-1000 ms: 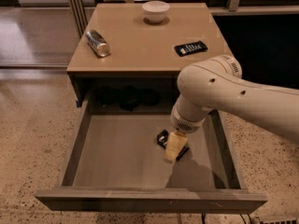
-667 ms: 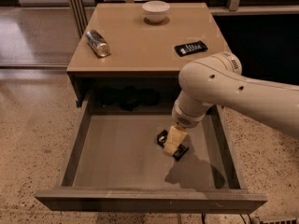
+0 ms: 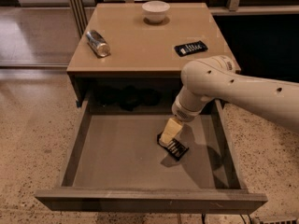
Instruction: Pick rxbar chocolate from top drawer and place on counter
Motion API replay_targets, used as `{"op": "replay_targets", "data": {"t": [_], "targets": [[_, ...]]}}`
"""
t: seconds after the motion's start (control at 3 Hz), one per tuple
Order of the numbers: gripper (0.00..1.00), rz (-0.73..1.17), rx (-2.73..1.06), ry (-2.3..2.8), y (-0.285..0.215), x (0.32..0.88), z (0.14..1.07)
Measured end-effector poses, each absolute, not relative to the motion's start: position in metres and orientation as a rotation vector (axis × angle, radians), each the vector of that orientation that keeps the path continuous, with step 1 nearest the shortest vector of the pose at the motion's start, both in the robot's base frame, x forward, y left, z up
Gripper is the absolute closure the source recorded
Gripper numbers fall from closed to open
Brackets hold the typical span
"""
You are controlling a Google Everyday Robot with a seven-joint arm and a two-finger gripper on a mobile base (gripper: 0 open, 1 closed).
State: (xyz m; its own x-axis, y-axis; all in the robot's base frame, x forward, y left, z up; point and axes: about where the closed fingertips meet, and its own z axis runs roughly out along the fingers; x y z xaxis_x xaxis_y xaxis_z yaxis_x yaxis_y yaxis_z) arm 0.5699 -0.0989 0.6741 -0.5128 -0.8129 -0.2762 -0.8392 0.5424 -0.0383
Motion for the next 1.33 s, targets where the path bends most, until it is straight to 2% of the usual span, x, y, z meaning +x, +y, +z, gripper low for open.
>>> {"op": "replay_targets", "data": {"t": [1.33], "targets": [[0.00,0.101,-1.410,2.529,-0.089,0.536,0.655]]}}
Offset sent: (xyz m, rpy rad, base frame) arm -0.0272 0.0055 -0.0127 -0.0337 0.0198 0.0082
